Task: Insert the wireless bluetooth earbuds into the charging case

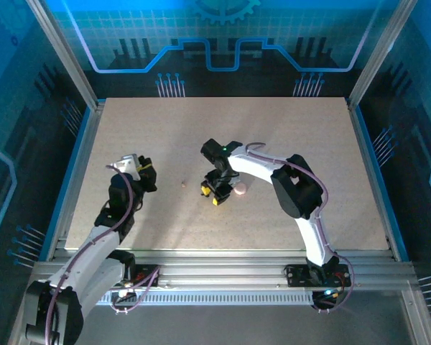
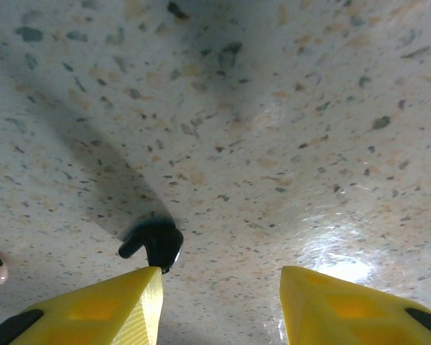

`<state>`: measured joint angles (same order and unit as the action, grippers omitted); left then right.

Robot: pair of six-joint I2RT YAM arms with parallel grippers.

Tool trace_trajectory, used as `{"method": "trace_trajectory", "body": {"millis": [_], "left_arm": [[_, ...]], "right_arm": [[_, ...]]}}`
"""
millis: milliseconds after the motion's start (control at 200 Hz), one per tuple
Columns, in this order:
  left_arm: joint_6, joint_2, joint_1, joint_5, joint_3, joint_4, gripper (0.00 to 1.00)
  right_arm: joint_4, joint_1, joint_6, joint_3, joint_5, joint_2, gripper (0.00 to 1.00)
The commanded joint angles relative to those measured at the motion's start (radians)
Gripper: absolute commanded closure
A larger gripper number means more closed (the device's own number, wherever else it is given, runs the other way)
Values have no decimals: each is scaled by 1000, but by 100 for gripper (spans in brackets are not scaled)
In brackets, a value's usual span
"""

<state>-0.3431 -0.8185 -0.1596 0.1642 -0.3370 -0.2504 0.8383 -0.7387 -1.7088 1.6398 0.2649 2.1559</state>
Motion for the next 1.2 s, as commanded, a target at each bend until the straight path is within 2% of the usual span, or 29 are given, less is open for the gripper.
{"method": "trace_trajectory", "body": {"millis": [0,655,810,1081,1191], "left_arm": [[-20,27,18,-2,19,5,85],[-19,64,70,-20,42,25,85],[-20,78,81,-22,47,33,85],[-16,81,95,-31,49,40,85],[-16,84,97,-27,49,42,85]], "right_arm": [[44,-13,-70,53,-40,33,53],[56,-44,-222,135,-71,117,63],[74,-42,-223,143,-91,128,67],[104,-32,-195,156,-117,135,67],[111,-26,-185,158,-128,138,72]]}}
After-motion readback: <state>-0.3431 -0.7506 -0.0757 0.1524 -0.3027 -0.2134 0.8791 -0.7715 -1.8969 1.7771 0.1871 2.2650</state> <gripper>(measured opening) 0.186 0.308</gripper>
